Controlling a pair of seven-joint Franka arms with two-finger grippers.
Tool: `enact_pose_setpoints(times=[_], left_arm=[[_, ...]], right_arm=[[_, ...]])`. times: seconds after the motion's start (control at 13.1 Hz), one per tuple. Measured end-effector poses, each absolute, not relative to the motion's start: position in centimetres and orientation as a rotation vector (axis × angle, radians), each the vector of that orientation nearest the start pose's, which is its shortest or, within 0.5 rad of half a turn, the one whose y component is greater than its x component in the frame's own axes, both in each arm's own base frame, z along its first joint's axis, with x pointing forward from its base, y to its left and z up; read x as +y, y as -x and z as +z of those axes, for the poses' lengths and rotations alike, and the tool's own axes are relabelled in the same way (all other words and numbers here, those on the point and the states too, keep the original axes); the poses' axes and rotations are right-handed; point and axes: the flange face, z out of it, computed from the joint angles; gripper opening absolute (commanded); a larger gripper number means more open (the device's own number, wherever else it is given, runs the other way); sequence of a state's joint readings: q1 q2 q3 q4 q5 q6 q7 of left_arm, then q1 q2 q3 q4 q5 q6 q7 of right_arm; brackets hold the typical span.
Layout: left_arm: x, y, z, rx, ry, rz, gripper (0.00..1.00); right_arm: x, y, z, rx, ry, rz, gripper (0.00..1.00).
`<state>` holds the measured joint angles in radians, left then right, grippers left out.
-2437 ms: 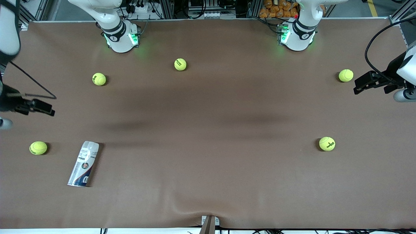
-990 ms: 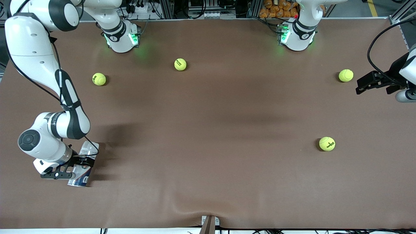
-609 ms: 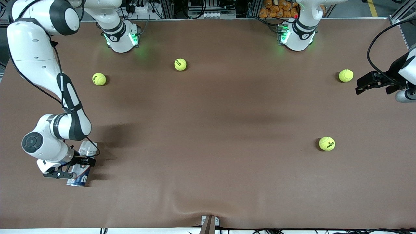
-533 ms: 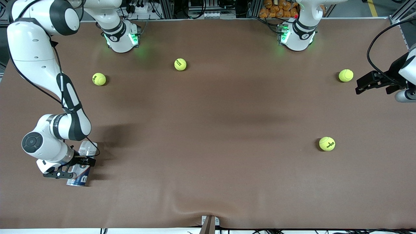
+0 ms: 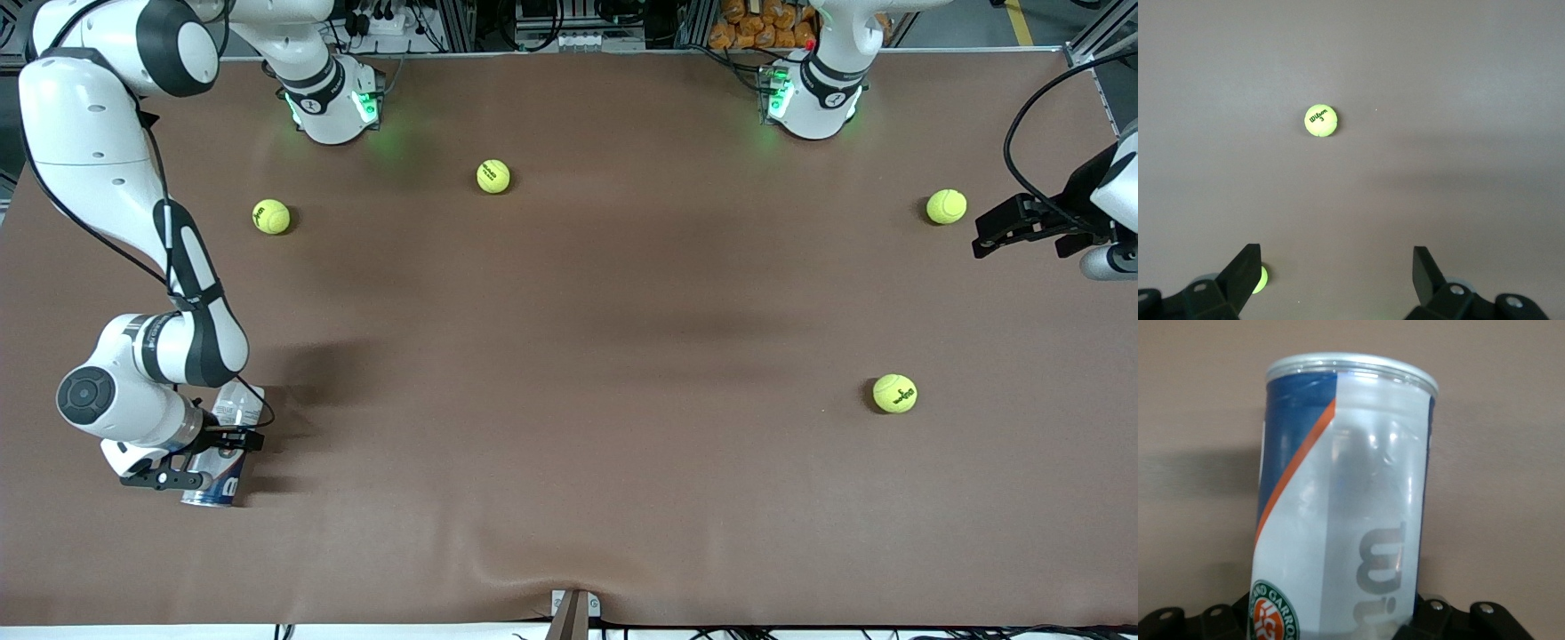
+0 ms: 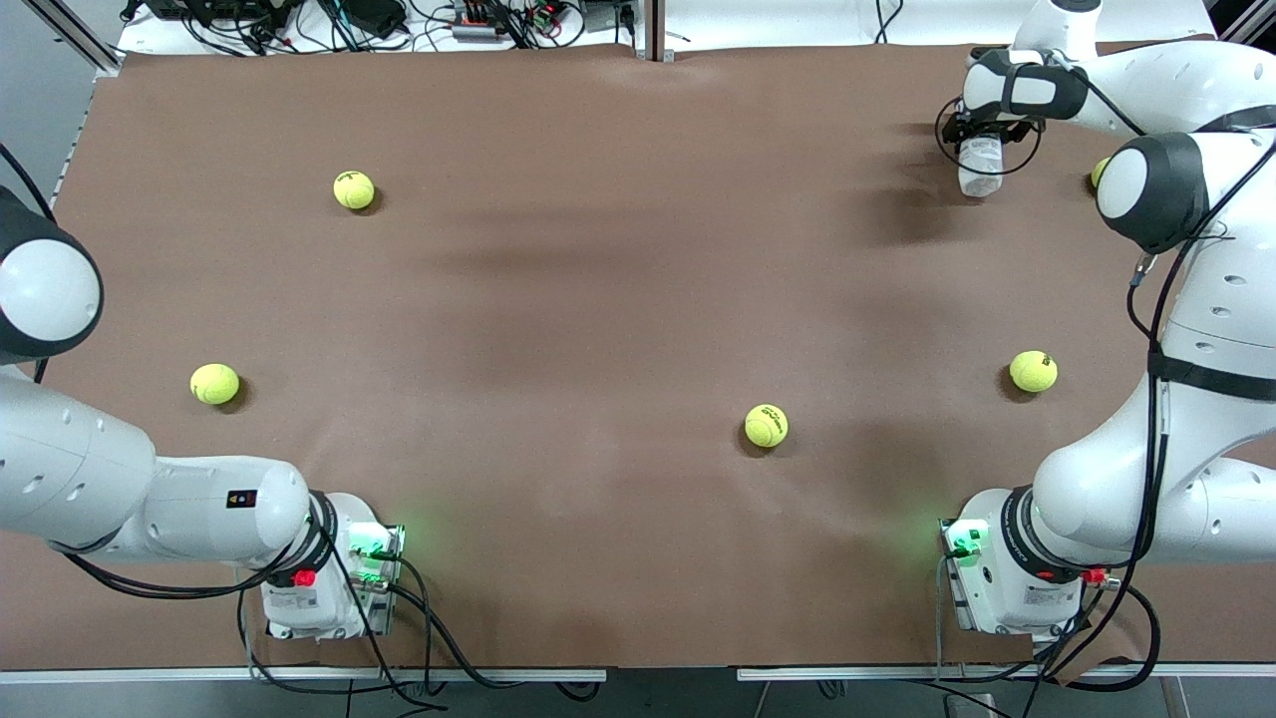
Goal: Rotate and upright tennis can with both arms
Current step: 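Lift the can with the right gripper and lay it mid-table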
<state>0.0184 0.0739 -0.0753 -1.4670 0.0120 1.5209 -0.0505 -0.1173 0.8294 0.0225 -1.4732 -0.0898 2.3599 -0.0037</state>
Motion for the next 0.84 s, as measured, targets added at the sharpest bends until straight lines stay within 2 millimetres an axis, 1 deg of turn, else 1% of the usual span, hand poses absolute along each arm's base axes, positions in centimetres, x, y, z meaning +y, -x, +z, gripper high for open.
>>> enact_pose_setpoints(times=[0.08, 0.15, 0.3, 0.46, 0.53, 0.69, 0.84], left_arm=[[-3.0, -57.2, 62.7, 0.010, 3.134, 0.030, 1.00], [-3.1, -57.2, 62.7, 0.012, 3.134, 0.030, 1.00], [-3.2, -57.2, 62.7, 0.015, 3.134, 0.030, 1.00], [-3.2, -57.2, 62.7, 0.015, 3.134, 0.030, 1.00], [-3.1, -57.2, 62.7, 0.014, 3.134, 0.031, 1.00], [-3.0, -57.2, 62.7, 0.010, 3.134, 0.033, 1.00], [-3.0, -57.2, 62.7, 0.010, 3.134, 0.035, 1.00]], right_arm=[[-6.1, -72.3, 19.6, 0.011, 3.192, -0.095, 0.75], [-4.6, -72.7, 20.7, -0.061, 3.191, -0.107, 0.75], [-0.3, -73.3, 23.2, -0.266, 3.179, -0.150, 0.75], [5.6, -73.3, 25.3, -0.514, 3.131, -0.188, 0.75], [9.0, -73.0, 26.0, -0.655, 3.084, -0.199, 0.75], [15.6, -71.8, 26.5, -0.949, 2.948, -0.213, 0.75], [20.9, -70.5, 27.1, -1.175, 2.808, -0.229, 0.75]])
